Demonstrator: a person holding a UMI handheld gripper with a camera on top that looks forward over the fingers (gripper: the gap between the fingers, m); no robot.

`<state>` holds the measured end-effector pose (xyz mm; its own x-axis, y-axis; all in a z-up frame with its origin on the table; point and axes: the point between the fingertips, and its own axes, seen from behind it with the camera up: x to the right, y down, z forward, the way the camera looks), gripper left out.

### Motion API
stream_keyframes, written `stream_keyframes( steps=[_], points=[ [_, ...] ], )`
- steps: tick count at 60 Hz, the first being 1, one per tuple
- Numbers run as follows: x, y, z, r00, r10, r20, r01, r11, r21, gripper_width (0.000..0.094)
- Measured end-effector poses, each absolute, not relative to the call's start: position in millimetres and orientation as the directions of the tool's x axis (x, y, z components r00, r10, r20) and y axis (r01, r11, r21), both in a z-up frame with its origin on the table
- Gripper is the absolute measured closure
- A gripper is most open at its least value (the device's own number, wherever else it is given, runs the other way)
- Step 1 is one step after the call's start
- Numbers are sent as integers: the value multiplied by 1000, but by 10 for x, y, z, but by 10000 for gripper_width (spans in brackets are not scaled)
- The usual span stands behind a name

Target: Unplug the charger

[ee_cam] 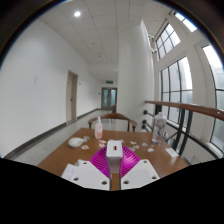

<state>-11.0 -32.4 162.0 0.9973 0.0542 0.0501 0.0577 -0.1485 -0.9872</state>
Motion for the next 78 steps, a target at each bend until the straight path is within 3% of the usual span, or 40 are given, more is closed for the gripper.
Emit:
stream_keyframes(
  steps=[10,15,31,32,34,37,38,39,41,42,53,78],
  points=[
    [385,-390,644,998,21,62,66,-346,-936,840],
    [512,-437,358,997,10,72,70,-403,-912,835],
    [561,-350,221,998,24,54,59,-425,-903,732],
    [553,-352,210,998,29,53,61,-430,-901,690],
    [536,-349,172,998,34,48,58,-446,-893,505],
    [501,-384,116,998,52,37,57,-470,-881,316],
    [482,-392,104,998,59,33,57,-473,-879,359],
    [461,-400,96,997,68,28,57,-474,-879,223],
    [421,-419,70,996,81,24,60,-473,-879,170],
    [406,-435,70,996,87,23,61,-473,-879,97],
    [384,-633,116,995,95,14,56,-457,-888,91],
    [299,-1507,640,995,96,31,62,-343,-937,97]
  ],
)
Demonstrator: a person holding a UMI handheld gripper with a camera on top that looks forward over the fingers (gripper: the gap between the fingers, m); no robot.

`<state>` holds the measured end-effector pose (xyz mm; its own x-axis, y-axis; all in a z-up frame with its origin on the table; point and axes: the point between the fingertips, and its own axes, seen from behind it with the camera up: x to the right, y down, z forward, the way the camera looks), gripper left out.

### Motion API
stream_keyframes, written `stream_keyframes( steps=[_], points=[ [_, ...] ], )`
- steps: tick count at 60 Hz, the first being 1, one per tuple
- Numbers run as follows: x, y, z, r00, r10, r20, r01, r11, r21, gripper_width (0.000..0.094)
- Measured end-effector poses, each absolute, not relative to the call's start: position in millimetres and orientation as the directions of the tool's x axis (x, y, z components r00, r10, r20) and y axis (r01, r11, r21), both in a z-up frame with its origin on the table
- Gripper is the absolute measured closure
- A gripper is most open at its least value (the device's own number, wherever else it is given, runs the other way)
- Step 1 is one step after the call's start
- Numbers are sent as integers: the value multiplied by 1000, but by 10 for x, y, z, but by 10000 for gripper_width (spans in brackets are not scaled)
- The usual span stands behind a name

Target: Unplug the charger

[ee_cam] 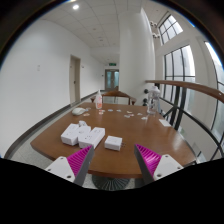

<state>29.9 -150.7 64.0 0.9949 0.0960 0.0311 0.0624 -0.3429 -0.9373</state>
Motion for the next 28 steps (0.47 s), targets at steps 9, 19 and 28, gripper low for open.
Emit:
stream_keyframes(
  steps=[9,19,28],
  points=[
    [408,-1755,774,998,65,18,38,-323,-946,104],
    [615,-1861,911,992,16,124,124,-276,-953,114],
    [466,-1841,941,999,46,21,32,-248,-968,111]
  ],
)
